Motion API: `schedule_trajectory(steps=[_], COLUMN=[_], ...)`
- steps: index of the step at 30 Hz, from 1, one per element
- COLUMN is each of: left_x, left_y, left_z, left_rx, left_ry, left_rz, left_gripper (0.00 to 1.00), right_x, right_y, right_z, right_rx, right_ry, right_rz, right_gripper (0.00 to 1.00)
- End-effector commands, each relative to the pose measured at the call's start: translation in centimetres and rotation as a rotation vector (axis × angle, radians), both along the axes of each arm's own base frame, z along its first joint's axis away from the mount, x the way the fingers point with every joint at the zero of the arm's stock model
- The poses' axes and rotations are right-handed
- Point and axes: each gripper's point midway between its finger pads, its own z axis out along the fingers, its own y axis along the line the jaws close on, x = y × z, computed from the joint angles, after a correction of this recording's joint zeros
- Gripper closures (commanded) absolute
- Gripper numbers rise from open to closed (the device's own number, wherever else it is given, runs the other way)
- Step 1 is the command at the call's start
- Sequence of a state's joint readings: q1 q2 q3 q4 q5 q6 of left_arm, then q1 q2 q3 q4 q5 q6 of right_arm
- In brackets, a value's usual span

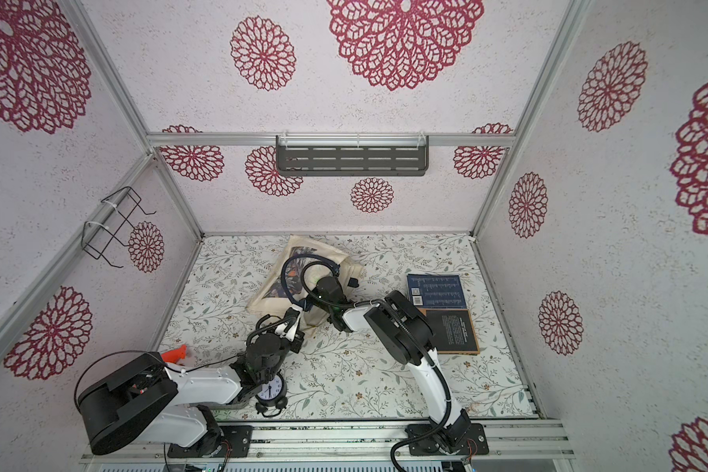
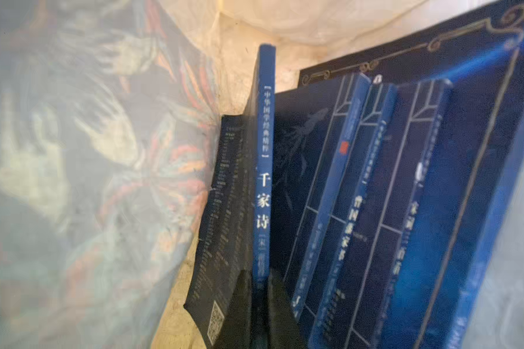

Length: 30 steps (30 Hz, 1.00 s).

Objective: Take out the books from the canvas bag
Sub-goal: Pick up the book from the canvas bag.

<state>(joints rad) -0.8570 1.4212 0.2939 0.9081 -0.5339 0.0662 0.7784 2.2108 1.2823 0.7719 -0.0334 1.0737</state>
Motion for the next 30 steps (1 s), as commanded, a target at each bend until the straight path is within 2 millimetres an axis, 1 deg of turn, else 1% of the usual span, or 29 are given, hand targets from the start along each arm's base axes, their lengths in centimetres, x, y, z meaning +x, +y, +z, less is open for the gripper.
schedule_trajectory(steps=[1, 5, 8, 11, 15, 20, 25, 27, 30], left_x=[-1.0, -0.9, -0.8, -0.7, -0.2, 0.5, 0.9, 1.0, 1.1], left_y=[-2.0, -0.8, 0.3, 0.9, 1.2, 1.7, 2.0, 2.0, 1.9], left_z=[3.0, 3.3, 3.2, 3.0, 2.6, 2.3, 2.5, 2.5, 2.5], left_rx=[-0.096, -0.118, -0.143, -0.157, -0.149, -0.13, -0.121, -0.117, -0.108], left_ry=[-0.076, -0.089, -0.081, -0.069, -0.054, -0.044, -0.055, -0.054, -0.053], left_rz=[-0.105, -0.052, 0.002, 0.024, 0.044, 0.087, 0.096, 0.093, 0.095], left_gripper=[1.0, 1.0, 1.0, 1.0, 1.0, 1.0, 1.0, 1.0, 1.0], right_x=[1.3, 0.8, 0.1, -0.7, -1.5, -2.8, -4.2, -4.7, -5.6], right_y=[0.1, -1.0, -2.3, -3.9, -6.1, -7.9, -10.4, -11.1, -12.5], right_z=[5.6, 6.5, 7.4, 8.1, 8.6, 8.7, 9.4, 9.9, 10.1], right_rx=[0.109, 0.12, 0.123, 0.122, 0.142, 0.173, 0.177, 0.18, 0.183], right_ry=[-0.165, -0.191, -0.214, -0.232, -0.24, -0.231, -0.232, -0.235, -0.235], right_rz=[-0.005, -0.022, -0.041, -0.069, -0.106, -0.125, -0.173, -0.18, -0.2], right_gripper=[1.0, 1.0, 1.0, 1.0, 1.0, 1.0, 1.0, 1.0, 1.0])
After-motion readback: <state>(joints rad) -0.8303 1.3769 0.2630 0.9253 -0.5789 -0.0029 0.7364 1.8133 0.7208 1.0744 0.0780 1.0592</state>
